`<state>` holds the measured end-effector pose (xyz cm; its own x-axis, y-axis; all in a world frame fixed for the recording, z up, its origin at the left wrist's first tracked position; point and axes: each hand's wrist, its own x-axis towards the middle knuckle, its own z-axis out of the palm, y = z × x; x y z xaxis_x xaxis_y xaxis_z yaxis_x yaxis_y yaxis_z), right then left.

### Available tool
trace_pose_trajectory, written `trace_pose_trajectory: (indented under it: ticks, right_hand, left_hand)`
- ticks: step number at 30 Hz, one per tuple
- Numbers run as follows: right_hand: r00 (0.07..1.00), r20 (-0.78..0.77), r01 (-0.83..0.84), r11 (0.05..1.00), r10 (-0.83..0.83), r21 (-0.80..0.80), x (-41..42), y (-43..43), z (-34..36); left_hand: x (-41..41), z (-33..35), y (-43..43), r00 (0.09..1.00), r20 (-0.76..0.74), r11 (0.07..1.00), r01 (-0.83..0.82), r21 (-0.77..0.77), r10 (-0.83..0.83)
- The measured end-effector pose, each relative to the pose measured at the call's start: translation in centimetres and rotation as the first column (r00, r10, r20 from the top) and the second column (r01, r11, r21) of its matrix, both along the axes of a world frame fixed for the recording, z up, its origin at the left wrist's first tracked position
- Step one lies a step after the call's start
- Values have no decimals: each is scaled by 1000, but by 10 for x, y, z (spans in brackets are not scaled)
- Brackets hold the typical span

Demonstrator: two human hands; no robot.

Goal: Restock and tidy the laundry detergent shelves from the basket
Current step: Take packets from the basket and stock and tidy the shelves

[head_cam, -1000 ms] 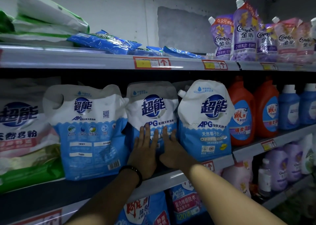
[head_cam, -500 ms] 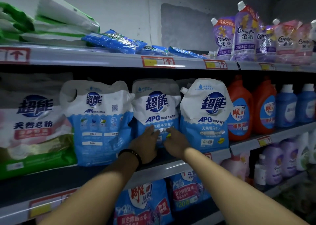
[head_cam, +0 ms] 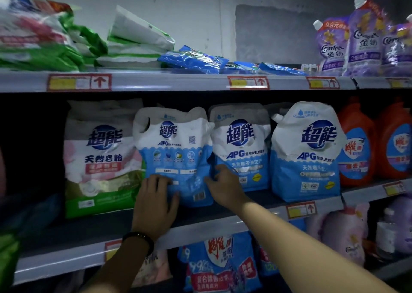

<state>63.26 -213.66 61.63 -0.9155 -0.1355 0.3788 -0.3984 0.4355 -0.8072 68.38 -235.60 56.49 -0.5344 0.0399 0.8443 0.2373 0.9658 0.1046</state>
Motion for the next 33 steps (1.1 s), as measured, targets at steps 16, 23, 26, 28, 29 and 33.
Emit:
trace_pose_trajectory:
  ticks: [16,23,26,28,29,33]
  right_hand:
    - [944,-182,286,958,-275,34,-13,-28,0]
    - [877,-250,430,902,-409,34,43,-36,-3]
    - [898,-250,383,923,-363,37,56,-48,-6]
    - [933,-216,279,958,-287,-65,52,-54,-12]
    - [951,-185,229,967,-247,-114,50,-55,-13]
    - [997,-44,61,988,-67,-140,47,-49,-9]
  left_hand:
    - [7,-6,1,1000,-10,998,-14,60,14]
    - [18,-3,6,990,138,966,-7,257,-29]
    - [19,8,13,972,147,883,95,460,-181]
    - [11,16,11,953,180,850,119,514,-242]
    - [2,15,8,941,222,852,110,512,-255]
    - [17,22,22,915,166,765,196,614,-368]
